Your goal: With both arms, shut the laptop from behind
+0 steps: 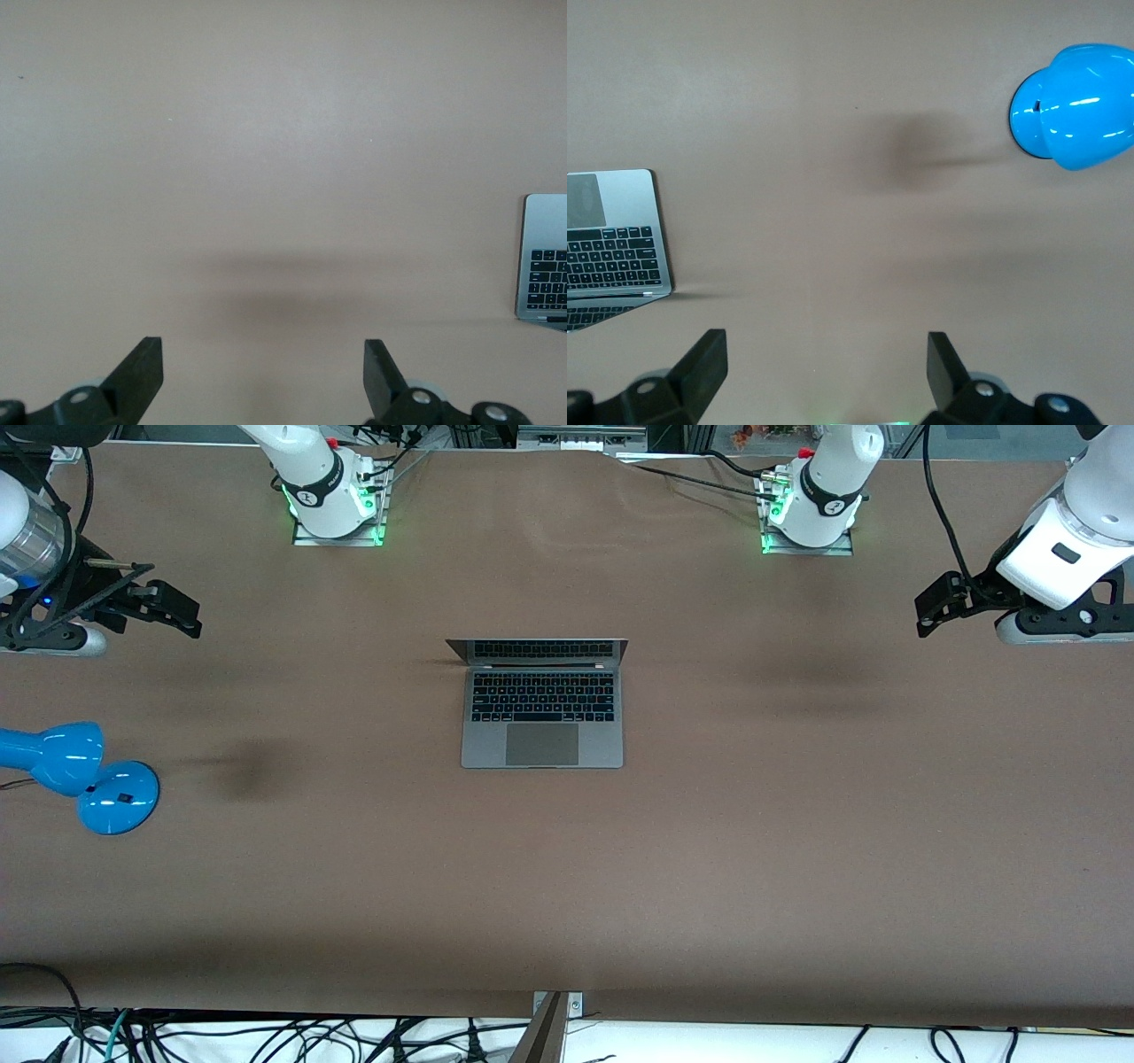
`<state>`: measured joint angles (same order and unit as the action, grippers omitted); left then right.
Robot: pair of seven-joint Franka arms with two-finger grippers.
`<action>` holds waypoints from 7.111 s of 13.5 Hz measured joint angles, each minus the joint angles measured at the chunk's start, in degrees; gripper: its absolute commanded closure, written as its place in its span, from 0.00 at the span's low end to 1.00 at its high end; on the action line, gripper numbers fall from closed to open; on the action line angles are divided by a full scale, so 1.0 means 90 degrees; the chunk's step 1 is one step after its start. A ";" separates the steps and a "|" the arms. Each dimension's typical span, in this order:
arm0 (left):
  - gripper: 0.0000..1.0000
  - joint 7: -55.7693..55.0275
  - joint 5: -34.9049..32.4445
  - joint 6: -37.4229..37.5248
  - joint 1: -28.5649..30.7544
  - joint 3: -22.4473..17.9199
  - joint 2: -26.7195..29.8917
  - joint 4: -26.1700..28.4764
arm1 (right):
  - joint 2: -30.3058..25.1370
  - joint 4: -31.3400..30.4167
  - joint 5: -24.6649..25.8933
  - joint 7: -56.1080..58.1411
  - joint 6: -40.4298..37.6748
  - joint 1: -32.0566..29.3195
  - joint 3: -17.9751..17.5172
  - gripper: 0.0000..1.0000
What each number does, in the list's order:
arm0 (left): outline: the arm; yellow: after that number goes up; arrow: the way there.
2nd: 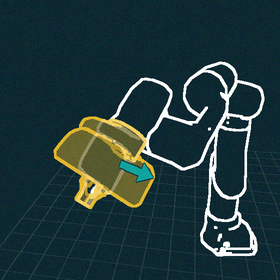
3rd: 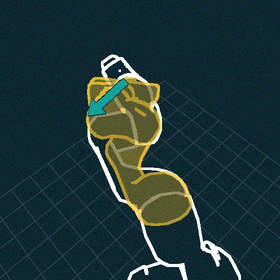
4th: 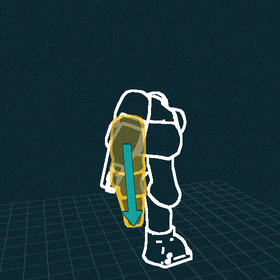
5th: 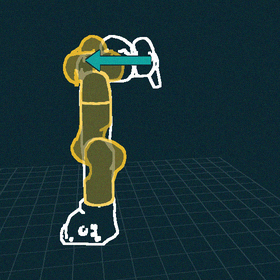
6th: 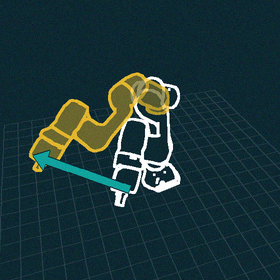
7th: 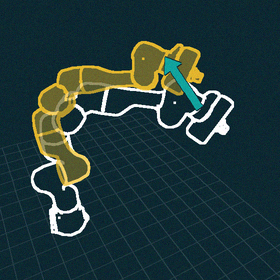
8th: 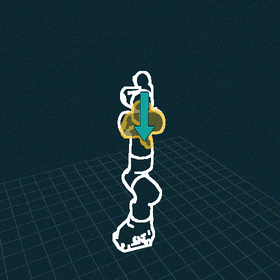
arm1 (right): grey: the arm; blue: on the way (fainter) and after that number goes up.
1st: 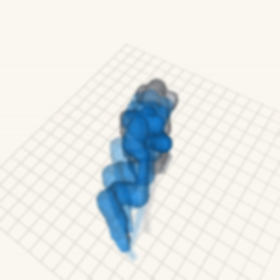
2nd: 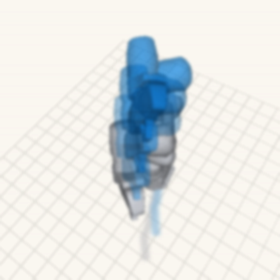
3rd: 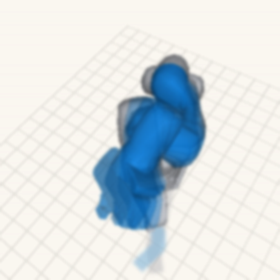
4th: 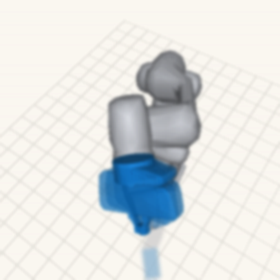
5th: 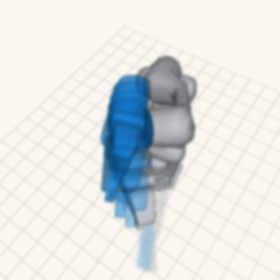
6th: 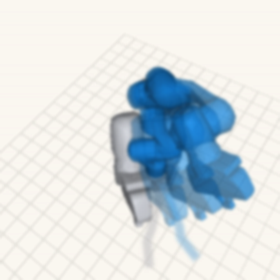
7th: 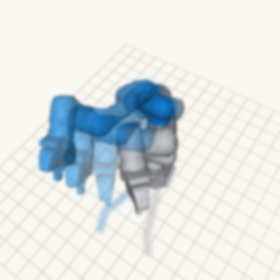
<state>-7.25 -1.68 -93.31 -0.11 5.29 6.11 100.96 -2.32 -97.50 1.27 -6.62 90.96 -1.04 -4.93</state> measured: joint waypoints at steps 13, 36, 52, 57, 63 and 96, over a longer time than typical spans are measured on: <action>0.00 0.0007 0.0005 0.0122 0.0153 0.0015 -0.0078 0.0012 | 0.0001 -0.0030 -0.0003 0.0010 0.0014 0.0006 -0.0007 0.00; 0.00 -0.3279 0.1357 0.0334 0.0030 0.2598 -0.1275 -0.0287 | 0.0524 -0.0455 -0.0995 -0.0057 0.0418 0.1820 -0.0068 0.04; 1.00 -0.4818 0.1824 -0.0416 -0.1509 0.2754 -0.2513 -0.0093 | 0.1765 -0.0454 -0.2057 -0.2271 0.0504 0.2900 -0.0062 0.99; 1.00 -0.4879 0.2101 -0.0775 -0.1576 0.2748 -0.2924 -0.0059 | 0.2116 -0.0456 -0.2059 -0.2251 0.0494 0.3065 -0.0065 0.99; 1.00 -0.4877 0.2101 -0.1161 -0.1571 0.2734 -0.3238 -0.0075 | 0.2356 -0.0456 -0.2059 -0.2008 0.0519 0.3065 -0.0062 0.99; 1.00 -0.4509 0.1173 -0.1909 -0.1531 0.2053 -0.5392 -0.1975 | 0.3541 -0.0186 -0.2057 0.0037 0.3005 0.2884 0.0243 0.96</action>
<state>-47.82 8.88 -110.48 -13.89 23.77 -42.41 83.19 29.55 -99.18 -17.25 -6.29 118.01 24.91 -2.74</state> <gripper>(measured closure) 0.991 0.960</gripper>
